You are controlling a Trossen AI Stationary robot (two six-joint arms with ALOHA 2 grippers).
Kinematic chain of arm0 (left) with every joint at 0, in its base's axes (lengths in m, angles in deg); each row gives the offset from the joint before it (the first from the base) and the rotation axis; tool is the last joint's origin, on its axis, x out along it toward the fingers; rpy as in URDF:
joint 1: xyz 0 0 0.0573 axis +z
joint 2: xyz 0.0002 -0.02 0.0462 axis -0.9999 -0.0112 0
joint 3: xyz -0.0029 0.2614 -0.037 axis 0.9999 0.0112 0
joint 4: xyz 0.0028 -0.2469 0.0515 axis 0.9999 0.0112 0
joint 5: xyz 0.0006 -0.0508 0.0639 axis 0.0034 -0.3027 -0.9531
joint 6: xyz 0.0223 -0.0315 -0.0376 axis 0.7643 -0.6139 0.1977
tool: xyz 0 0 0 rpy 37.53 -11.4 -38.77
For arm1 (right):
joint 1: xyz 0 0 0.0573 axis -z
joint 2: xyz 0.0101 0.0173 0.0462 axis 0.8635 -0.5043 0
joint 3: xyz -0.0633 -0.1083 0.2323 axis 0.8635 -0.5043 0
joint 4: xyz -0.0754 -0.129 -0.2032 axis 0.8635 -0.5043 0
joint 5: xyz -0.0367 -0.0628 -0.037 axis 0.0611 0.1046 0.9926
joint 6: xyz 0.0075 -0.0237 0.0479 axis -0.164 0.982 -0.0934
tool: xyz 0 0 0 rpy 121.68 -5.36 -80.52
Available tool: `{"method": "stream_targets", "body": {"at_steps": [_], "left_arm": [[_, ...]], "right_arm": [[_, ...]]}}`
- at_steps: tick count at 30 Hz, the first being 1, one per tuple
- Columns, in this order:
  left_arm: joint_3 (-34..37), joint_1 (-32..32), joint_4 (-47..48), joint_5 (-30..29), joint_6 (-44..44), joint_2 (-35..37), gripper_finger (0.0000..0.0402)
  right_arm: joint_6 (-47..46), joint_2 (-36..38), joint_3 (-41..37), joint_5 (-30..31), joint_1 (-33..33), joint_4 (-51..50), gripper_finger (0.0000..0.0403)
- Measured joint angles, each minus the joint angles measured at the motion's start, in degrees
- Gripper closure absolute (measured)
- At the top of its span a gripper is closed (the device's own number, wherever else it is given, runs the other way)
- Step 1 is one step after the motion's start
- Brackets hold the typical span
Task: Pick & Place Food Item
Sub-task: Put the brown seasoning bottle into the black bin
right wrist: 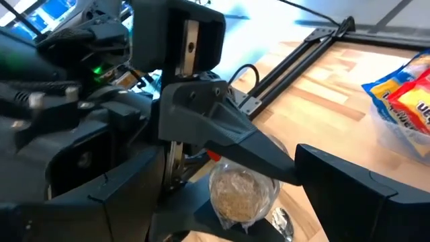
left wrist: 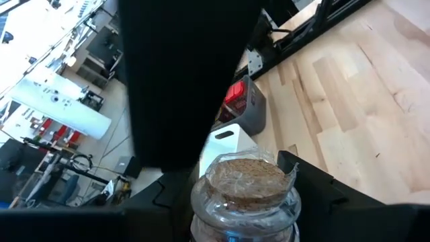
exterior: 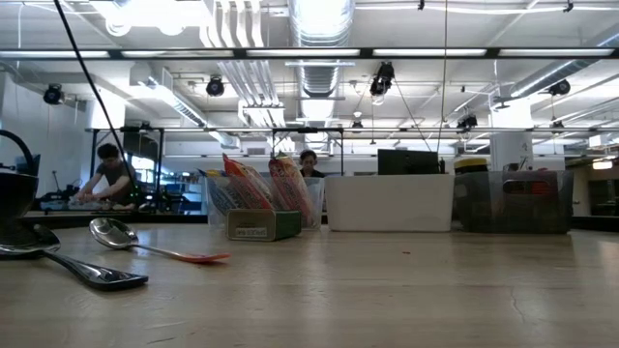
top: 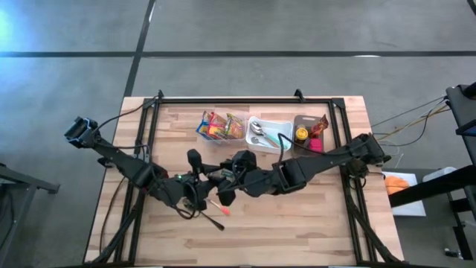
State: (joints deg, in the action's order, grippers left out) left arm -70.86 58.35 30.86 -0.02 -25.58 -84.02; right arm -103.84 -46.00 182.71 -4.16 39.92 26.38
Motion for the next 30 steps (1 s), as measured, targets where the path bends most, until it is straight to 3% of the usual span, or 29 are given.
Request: {"method": "stream_targets", "body": {"at_steps": [4,15,30], "left_arm": [[0.00,0.00,0.10,-0.02,0.94,0.00,0.0231],[-0.04,-0.02,1.06,-3.95,1.74,0.00,0.0231],[-0.04,0.00,0.55,-3.66,2.51,0.00,0.0231]], "right_arm": [[-2.20,-0.01,-0.03,-2.38,0.60,-0.07,0.0074],[-4.60,0.03,-0.27,-0.39,0.44,-2.95,0.0074],[-7.27,-1.20,0.20,-2.05,0.57,-1.54,0.0074]]}}
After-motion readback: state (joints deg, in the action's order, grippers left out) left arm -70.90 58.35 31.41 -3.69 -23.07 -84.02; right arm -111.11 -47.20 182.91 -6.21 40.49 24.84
